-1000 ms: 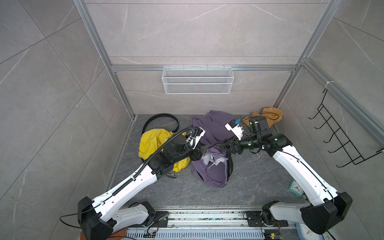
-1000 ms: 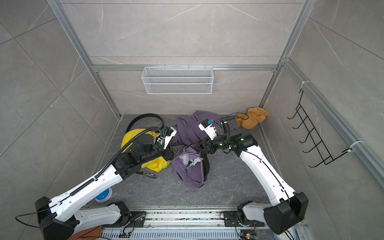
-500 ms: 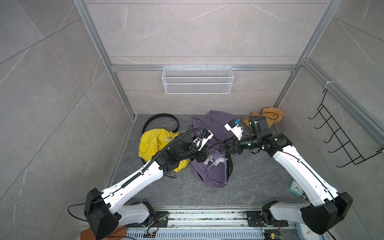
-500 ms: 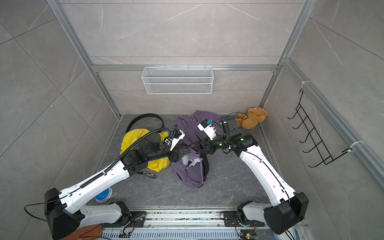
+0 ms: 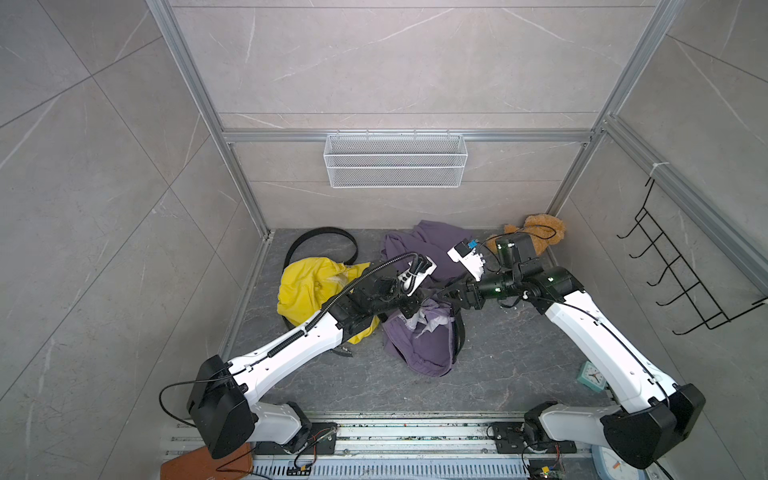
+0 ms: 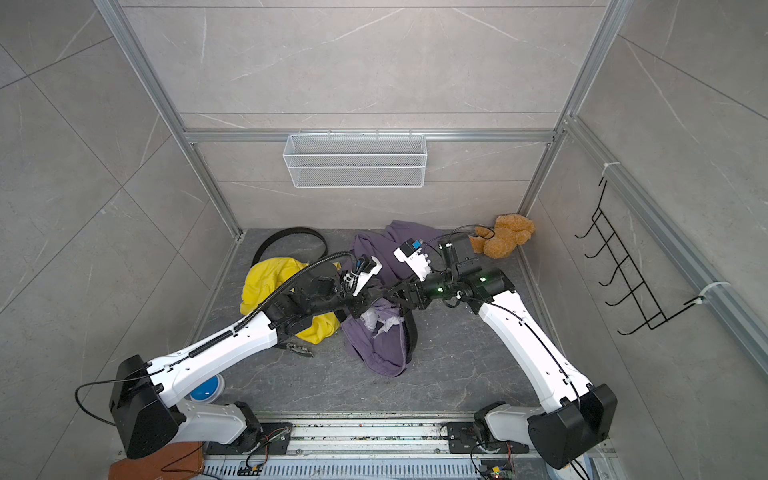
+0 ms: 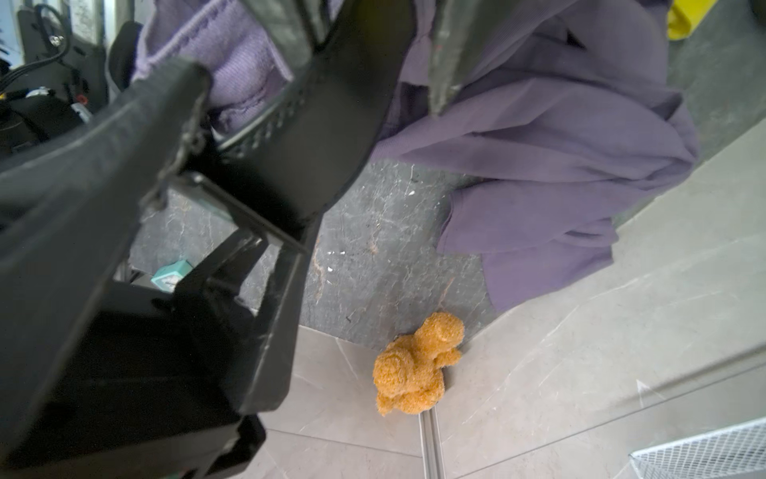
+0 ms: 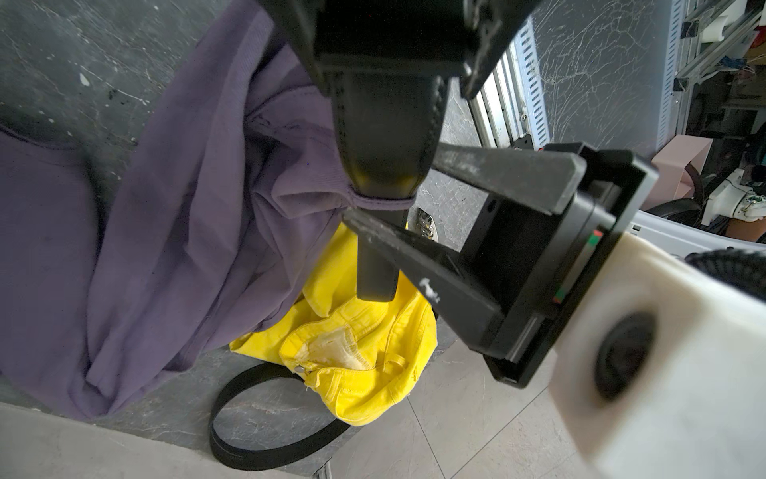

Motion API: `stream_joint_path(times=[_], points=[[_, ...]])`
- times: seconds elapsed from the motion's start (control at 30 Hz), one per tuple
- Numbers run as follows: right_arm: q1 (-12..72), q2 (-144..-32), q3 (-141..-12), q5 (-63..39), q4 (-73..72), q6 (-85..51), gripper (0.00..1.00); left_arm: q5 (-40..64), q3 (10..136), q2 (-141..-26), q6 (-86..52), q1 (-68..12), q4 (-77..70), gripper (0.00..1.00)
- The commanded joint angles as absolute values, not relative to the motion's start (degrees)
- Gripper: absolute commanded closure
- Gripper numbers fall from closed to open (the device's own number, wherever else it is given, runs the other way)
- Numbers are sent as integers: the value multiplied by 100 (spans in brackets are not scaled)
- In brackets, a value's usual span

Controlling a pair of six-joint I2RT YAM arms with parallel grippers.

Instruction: Remove the belt from the trousers

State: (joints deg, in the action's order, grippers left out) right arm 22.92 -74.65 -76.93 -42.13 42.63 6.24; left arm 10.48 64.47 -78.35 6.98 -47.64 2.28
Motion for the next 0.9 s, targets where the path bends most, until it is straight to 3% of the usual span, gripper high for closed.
stream_joint_path(times=[0.0,0.13,0.43,0.87], points=[[2338,-7410,-7830,-4458,4123,664,100,788,6616,-7842,741,-4784,-250,79],[2343,-7409,-7816,-4386,4165,682,100,331,6488,-7705,678,-4785,-347,100],[2339,-7360,-7757,-4167,4182,648,100,-969,6010,-7204,155,-4653,-632,100],[2330,-7236,-7645,-3957,3922,452,100,-1843,5133,-6405,-1020,-4153,-903,100]])
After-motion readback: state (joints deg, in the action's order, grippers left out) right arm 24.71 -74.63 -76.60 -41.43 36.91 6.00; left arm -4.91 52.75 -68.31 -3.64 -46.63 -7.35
